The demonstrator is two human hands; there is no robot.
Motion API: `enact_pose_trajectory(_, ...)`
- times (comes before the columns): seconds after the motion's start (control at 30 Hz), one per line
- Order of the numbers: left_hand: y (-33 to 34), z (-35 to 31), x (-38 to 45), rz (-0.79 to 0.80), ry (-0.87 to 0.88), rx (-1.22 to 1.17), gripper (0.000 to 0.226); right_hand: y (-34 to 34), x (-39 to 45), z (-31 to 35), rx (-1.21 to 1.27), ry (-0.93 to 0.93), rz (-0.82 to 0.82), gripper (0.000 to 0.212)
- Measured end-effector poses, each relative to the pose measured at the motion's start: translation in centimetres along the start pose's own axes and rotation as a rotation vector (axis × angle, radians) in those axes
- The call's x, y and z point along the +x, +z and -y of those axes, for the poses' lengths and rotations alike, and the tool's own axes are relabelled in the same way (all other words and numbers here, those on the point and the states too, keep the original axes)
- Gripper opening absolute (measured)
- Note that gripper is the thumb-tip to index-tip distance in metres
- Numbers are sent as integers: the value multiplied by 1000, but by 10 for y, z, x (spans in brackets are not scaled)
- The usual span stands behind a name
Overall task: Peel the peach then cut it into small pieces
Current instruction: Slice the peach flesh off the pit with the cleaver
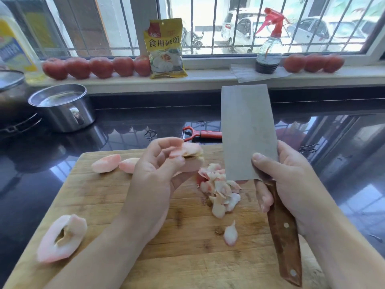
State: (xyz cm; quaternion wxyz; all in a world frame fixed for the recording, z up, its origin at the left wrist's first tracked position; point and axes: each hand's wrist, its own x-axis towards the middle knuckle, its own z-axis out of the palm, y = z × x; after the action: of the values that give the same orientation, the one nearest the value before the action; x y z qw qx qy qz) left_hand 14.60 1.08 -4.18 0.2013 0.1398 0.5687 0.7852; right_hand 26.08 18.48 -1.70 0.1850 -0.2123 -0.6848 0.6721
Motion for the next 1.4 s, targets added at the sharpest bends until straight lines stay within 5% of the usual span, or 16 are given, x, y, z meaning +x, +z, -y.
enact_pose_trajectory(0.33, -5, 5, 1, 115, -182, -17, 46, 3, 1, -5, -32, 14, 27, 17)
enact_pose_trajectory(0.43, -7, 9, 0, 124, -97, 194, 50, 4, -1, -5, -43, 14, 43, 18)
enact_pose_trajectory(0.57, -4, 5, -6, 124, 83, 383, 27, 4, -1, -3, -46, 12, 39, 18)
enact_pose_trajectory(0.77, -1, 6, -5, 180, 140, 291, 10, 5, -2, -3, -42, 16, 38, 18)
enact_pose_trajectory(0.93, -2, 5, -5, 126, 185, 348, 29, 3, -3, -4, -51, 16, 45, 17)
enact_pose_trajectory(1.1, 0, 4, -7, 107, 172, 356, 19, 3, -2, -5, -62, 22, 51, 17)
enact_pose_trajectory(1.27, -4, 5, -2, -32, 95, 302, 35, 1, -1, -4, -48, 17, 18, 16)
enact_pose_trajectory(1.4, -7, -1, 5, -53, -102, 29, 32, 0, 3, -6, -39, 7, -34, 14)
